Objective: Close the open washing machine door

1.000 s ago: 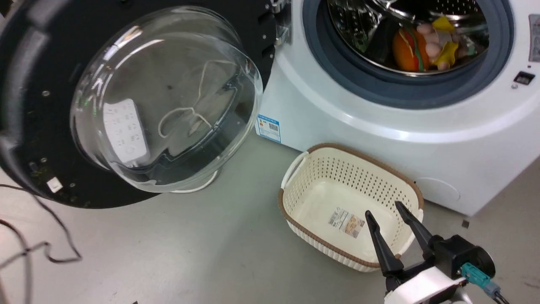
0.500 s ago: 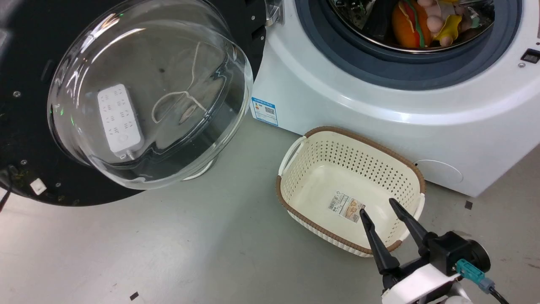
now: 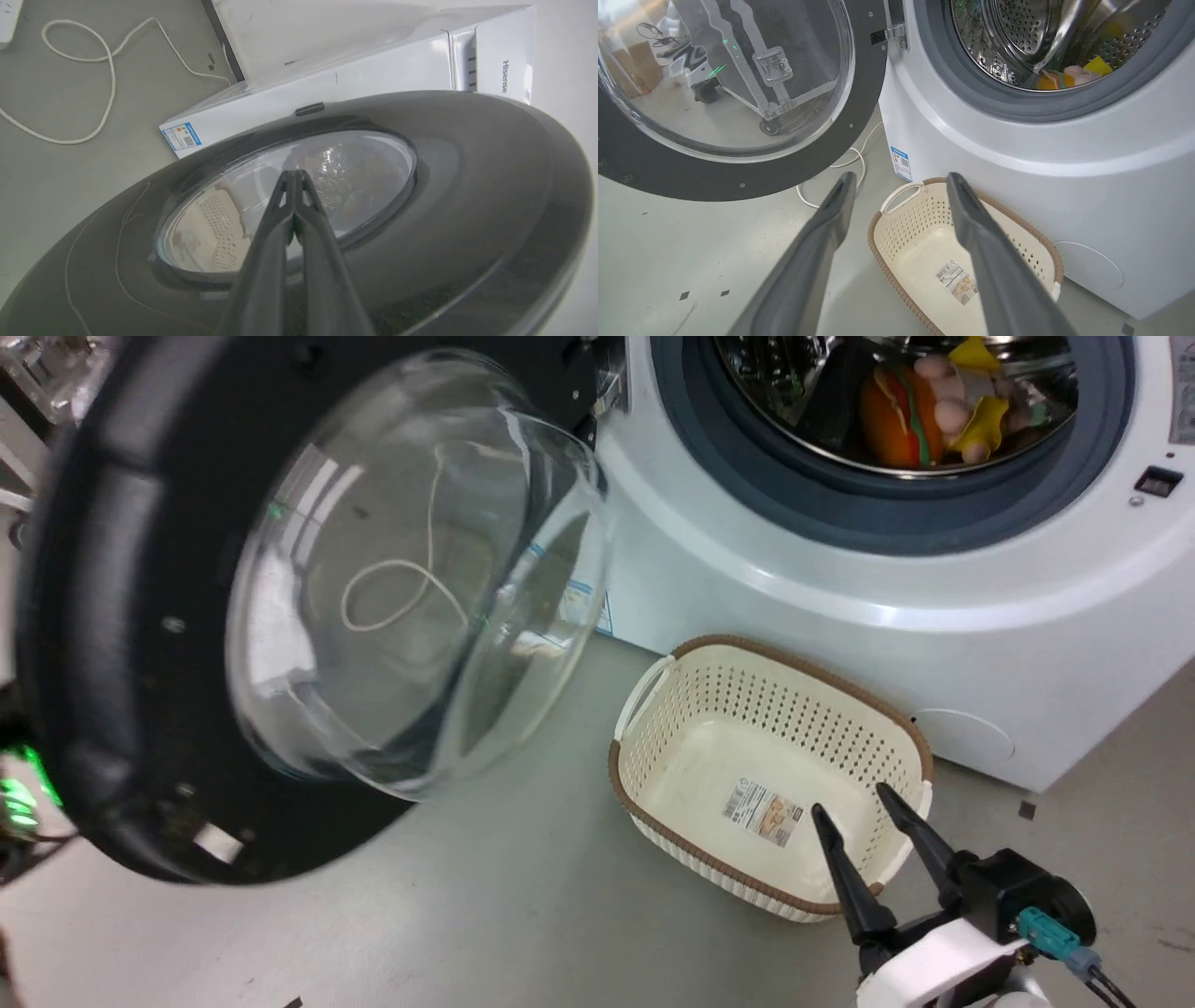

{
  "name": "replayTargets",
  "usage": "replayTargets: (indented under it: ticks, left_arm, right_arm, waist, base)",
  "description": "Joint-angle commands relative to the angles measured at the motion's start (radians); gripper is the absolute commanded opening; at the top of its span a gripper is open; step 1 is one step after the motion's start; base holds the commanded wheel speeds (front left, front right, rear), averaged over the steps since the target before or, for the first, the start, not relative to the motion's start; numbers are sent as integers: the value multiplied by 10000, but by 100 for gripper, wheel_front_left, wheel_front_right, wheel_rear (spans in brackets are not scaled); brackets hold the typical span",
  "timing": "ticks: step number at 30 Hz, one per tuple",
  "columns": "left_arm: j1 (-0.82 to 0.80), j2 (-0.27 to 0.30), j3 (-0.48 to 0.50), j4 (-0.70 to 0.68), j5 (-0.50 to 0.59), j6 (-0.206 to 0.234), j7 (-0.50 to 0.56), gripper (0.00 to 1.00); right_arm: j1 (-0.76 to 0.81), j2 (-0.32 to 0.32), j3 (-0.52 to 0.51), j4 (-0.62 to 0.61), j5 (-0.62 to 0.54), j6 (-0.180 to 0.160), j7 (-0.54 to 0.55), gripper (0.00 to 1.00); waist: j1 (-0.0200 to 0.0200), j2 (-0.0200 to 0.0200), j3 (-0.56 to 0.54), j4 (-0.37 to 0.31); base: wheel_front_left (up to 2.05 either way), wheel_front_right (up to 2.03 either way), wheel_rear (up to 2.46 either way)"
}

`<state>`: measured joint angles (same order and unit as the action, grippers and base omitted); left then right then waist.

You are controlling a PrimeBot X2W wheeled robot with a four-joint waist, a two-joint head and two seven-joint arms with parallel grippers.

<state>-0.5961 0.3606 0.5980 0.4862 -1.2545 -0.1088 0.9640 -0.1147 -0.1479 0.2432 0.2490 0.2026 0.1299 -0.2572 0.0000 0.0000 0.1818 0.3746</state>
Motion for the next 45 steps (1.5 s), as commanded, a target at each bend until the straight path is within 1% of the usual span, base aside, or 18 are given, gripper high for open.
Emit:
replayTargets:
  ticks: [1,4,7,10,15,18,20,21,25,32,35,38,41,42,43,45]
  left_arm:
    - [284,-301,-154,-386,-236,-73,372,0]
    - [703,-814,-408,-1345,-671,54,1168,0]
    - [1239,-1241,-680,-2300,-976,311,1877,0]
    - [1855,-1738,-974,-3227,-1121,605,2336,0]
    - [2830,-2564,-1357,-4599,-1393,1128,2743,0]
    - [3365,-2865,-1665,-5213,-1602,1381,2828,0]
    - [3707,-2985,-1936,-5495,-1749,1468,2780,0]
    - [4100,-3069,-2372,-5623,-1998,1471,2507,0]
    - [4541,-3097,-3221,-5520,-2627,1379,1859,0]
    - [5073,-3101,-5116,-5016,-3099,676,271,0]
    - [4961,-3102,-5804,-4647,-3169,417,-405,0]
    - [4654,-3102,-6348,-4233,-2944,211,-1155,0]
    - [4170,-3102,-6913,-3796,-3097,40,-1960,0]
    - [4170,-3102,-6913,-3796,-3097,40,-1960,0]
    - [3795,-3102,-7261,-3475,-3142,-47,-2518,0]
    - [3377,-3103,-7559,-3082,-2983,-112,-3084,0]
  right_arm:
    - [-45,21,-107,50,-10,8,-45,100]
    - [-8,135,-286,104,-56,8,-45,100]
    - [44,253,-421,155,-81,8,-45,100]
    - [110,374,-654,196,-103,8,-45,100]
    - [226,519,-927,252,-172,8,-45,100]
    - [303,569,-1116,277,-213,8,-45,100]
    - [345,594,-1253,288,-241,8,-45,100]
    - [386,613,-1474,285,-290,8,-45,100]
    - [310,524,-1844,220,-351,8,-45,100]
    - [79,210,-2338,81,-377,8,-45,100]
    - [-10,133,-2466,42,-354,8,-45,100]
    - [-208,135,-2418,-25,-323,8,-45,100]
    - [-432,165,-2388,-47,-246,8,-46,100]
    - [-432,165,-2388,-47,-246,8,-46,100]
    - [-518,213,-2357,-32,-208,8,-46,100]
    - [-568,270,-2325,-13,-170,8,-46,100]
  waist:
    - [0,0,-138,23]
    - [0,0,-391,18]
    - [0,0,-663,-45]
    - [0,0,-930,-167]
    - [0,0,-1337,-535]
    - [0,0,-1509,-830]
    - [0,0,-1587,-1060]
    - [0,0,-1621,-1437]
    - [0,0,-1550,-2070]
    - [0,0,-1067,-3256]
    - [0,0,-747,-3771]
    - [0,0,-290,-4371]
    - [0,0,111,-4950]
    - [0,0,111,-4950]
    - [0,0,332,-5332]
    - [0,0,508,-5691]
  base:
    - [0,0,0]
    - [0,0,0]
    - [0,0,0]
    - [0,0,0]
    - [0,0,0]
    - [0,0,0]
    - [0,0,0]
    - [0,0,0]
    - [0,0,0]
    - [0,0,0]
    - [0,0,0]
    - [0,0,0]
    - [0,0,0]
    - [0,0,0]
    - [0,0,0]
    - [0,0,0]
